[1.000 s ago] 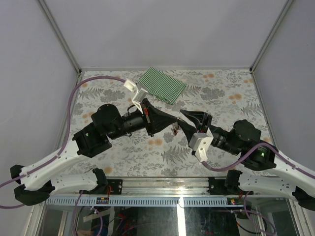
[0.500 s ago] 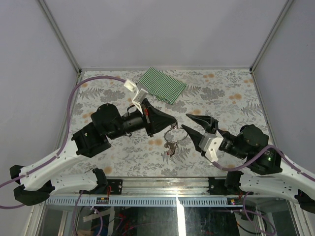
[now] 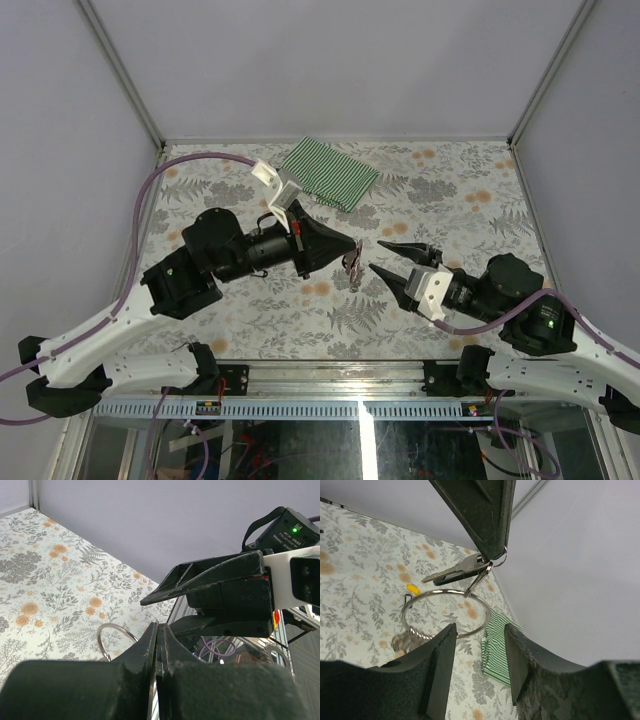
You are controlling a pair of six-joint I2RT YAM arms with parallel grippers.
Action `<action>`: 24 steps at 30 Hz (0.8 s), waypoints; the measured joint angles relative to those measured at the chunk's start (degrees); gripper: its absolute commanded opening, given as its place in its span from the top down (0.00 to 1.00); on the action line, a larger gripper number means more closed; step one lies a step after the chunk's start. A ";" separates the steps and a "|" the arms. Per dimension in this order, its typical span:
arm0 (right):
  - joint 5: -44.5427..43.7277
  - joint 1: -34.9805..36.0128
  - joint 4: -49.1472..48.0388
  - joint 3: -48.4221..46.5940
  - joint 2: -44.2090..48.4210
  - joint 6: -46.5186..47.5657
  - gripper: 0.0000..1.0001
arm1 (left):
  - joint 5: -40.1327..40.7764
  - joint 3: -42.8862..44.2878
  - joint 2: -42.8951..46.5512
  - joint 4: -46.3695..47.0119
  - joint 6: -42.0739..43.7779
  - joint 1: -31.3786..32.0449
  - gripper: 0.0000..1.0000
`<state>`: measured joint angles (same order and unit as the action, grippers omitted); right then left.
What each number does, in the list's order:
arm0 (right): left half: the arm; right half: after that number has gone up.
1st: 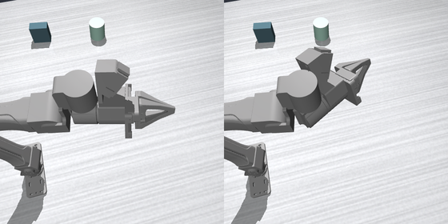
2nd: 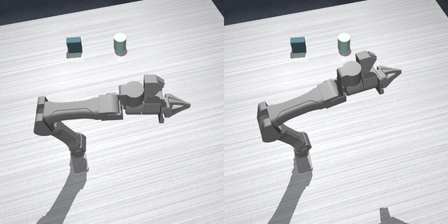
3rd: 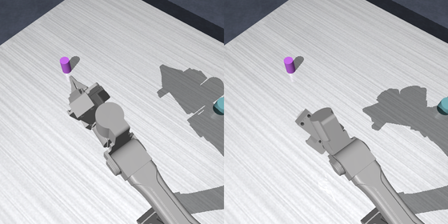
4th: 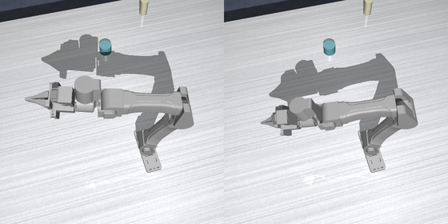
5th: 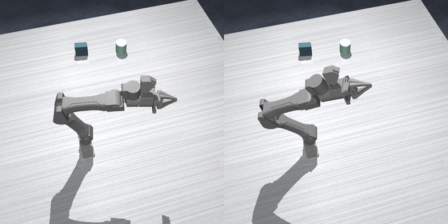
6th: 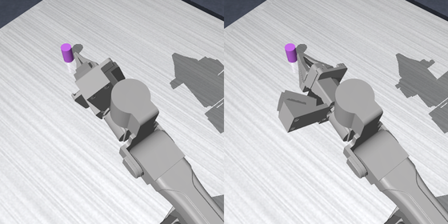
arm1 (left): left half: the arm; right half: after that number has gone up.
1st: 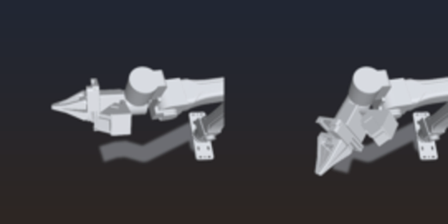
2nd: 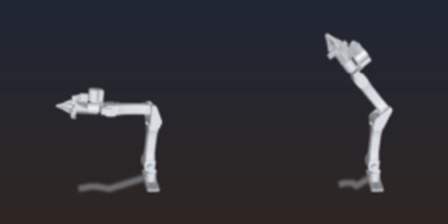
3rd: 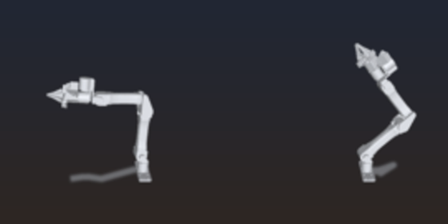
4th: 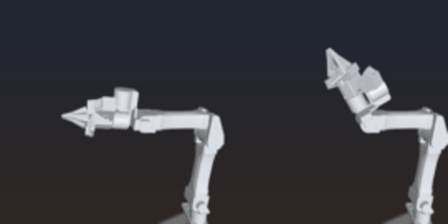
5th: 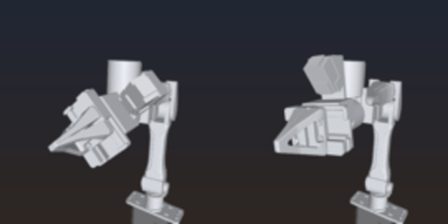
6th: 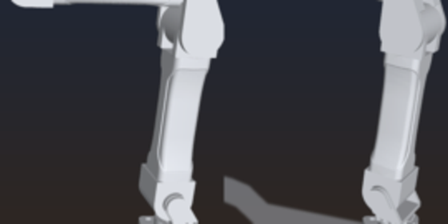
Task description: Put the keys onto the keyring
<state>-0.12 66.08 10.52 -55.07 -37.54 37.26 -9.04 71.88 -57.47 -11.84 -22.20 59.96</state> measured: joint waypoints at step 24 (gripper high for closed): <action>7.93 -0.04 7.43 -4.50 -6.45 -4.96 0.74 | -7.78 10.64 -4.09 -14.01 10.38 0.00 1.00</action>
<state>7.81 66.04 17.96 -59.57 -43.99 32.29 -16.82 82.52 -61.56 -25.85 -11.81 59.96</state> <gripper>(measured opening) 0.387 0.009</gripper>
